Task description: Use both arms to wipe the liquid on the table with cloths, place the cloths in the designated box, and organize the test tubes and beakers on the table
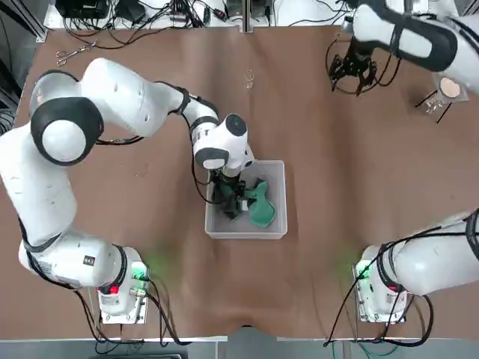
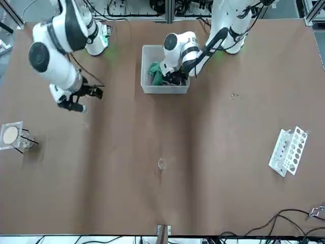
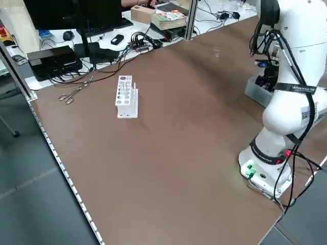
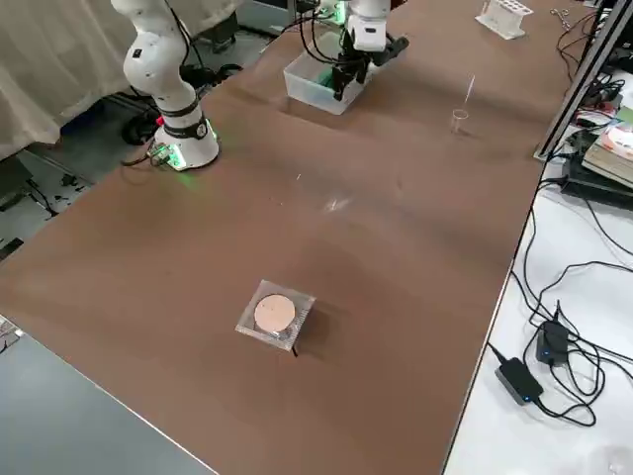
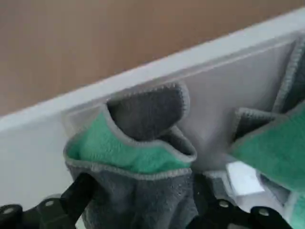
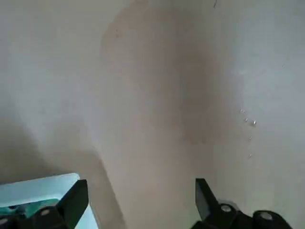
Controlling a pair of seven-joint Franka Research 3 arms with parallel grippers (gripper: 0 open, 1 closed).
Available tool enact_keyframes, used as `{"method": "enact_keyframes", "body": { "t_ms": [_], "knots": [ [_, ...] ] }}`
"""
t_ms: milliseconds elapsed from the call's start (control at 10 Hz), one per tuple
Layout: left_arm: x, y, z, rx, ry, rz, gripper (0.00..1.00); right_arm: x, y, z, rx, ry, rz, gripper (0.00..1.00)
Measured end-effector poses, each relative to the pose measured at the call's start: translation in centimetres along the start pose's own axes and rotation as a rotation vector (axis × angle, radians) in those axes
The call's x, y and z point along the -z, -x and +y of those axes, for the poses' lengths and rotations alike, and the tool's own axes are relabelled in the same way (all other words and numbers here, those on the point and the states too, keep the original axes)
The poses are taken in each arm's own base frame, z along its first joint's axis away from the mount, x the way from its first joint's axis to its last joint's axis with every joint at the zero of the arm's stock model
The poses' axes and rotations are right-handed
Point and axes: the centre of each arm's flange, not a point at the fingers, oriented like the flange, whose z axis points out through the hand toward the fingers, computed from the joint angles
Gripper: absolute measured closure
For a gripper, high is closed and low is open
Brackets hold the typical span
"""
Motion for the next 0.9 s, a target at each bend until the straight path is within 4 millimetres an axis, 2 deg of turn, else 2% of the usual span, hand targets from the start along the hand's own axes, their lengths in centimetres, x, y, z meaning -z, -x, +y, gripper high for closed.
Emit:
{"method": "enact_keyframes", "body": {
  "t_ms": [100,300,600,700,800,900],
  "knots": [
    [-0.4,-0.1,-0.1,0.012,-0.006,-0.003,0.13,-0.2,0.9,-0.8,-0.009,0.001,0.004,0.01],
    [-0.1,-0.2,0.3,0.029,-0.003,0.004,0.46,-0.4,1.3,-1.3,-0.013,0.004,0.006,0.01],
    [1.1,-1.6,0.3,0.075,0.012,0.025,0.88,-0.3,1.7,-1.5,-0.04,0.009,-0.002,0.01],
    [1.8,-2.3,-0.1,0.101,-0.004,0.025,0.94,-0.2,2.1,-2.0,-0.046,0.01,0.001,0.01],
    [3.0,-3.2,-0.5,0.13,-0.042,0.023,0.95,-0.2,2.8,-2.8,-0.053,0.014,0.003,0.01],
    [5.1,-4.2,-0.8,0.155,-0.084,0.026,0.95,-0.3,3.7,-4.0,-0.06,0.021,0.006,0.01]
  ]
}}
